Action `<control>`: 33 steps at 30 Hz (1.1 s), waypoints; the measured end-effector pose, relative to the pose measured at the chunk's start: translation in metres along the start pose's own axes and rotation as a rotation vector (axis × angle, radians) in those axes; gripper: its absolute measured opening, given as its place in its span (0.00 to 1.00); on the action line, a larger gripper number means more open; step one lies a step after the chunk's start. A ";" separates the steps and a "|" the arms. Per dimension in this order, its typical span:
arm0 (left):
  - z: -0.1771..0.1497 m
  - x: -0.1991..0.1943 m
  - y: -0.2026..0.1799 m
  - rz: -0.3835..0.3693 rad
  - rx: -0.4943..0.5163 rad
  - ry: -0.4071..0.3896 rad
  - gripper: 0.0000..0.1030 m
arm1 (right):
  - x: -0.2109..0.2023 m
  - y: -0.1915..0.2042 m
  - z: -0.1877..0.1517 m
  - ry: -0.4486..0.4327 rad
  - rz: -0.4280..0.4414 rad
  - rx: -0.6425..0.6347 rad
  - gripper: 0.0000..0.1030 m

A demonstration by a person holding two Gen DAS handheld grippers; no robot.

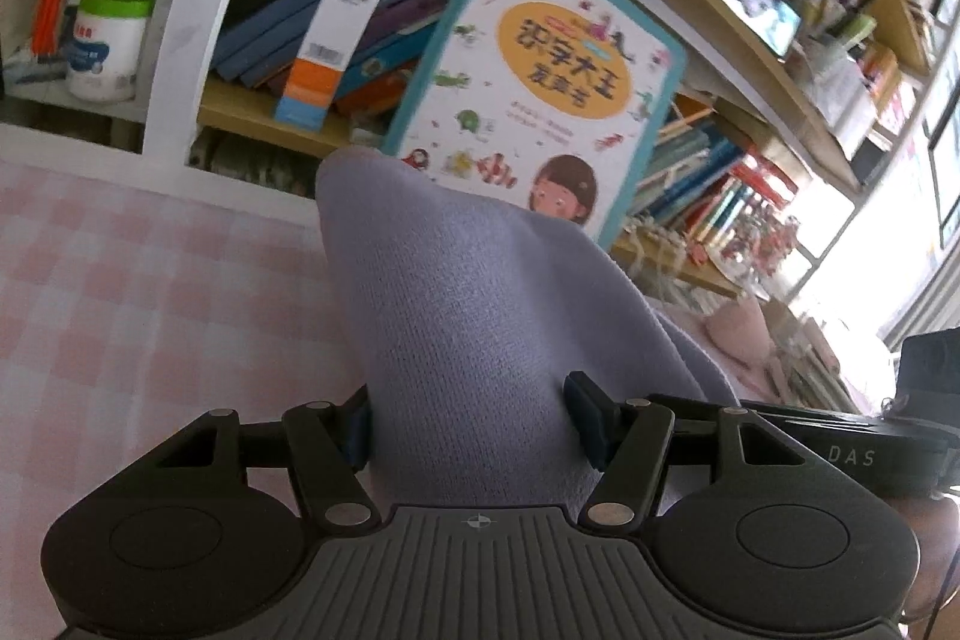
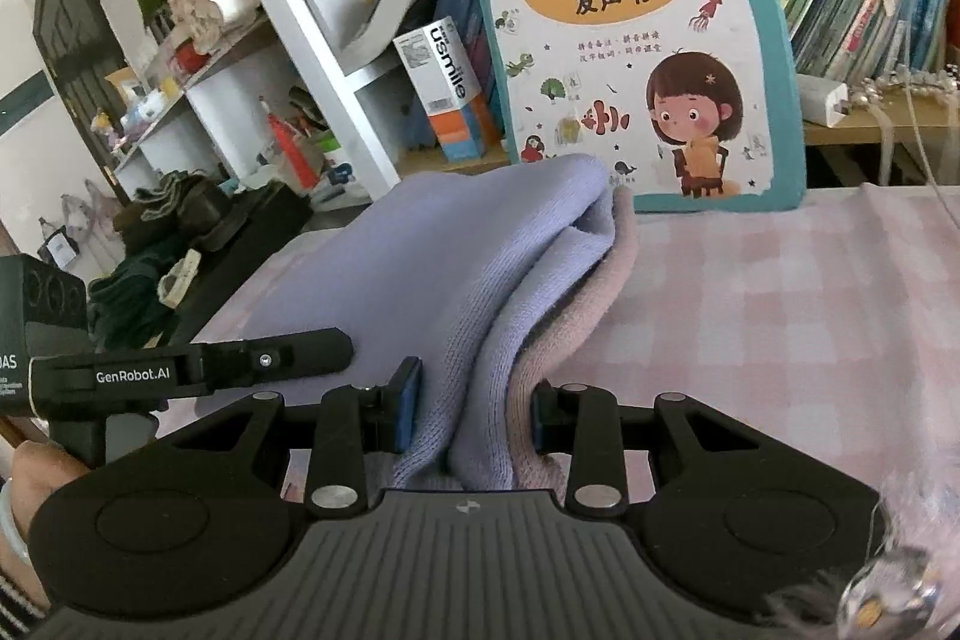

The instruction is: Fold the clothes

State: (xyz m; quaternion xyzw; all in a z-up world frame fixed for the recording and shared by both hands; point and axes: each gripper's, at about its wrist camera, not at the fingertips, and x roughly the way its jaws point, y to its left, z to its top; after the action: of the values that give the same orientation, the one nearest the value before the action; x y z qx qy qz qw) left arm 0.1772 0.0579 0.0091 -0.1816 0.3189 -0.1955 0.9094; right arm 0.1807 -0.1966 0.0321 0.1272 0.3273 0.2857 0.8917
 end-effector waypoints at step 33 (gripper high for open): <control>0.015 0.036 0.027 0.115 0.020 -0.041 0.78 | 0.055 -0.032 0.002 -0.027 -0.019 0.061 0.55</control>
State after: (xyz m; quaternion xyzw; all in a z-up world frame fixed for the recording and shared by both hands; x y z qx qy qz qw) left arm 0.2195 0.0667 -0.0107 -0.1580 0.3081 -0.1421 0.9273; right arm 0.2299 -0.1902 -0.0081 0.1548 0.3251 0.2654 0.8944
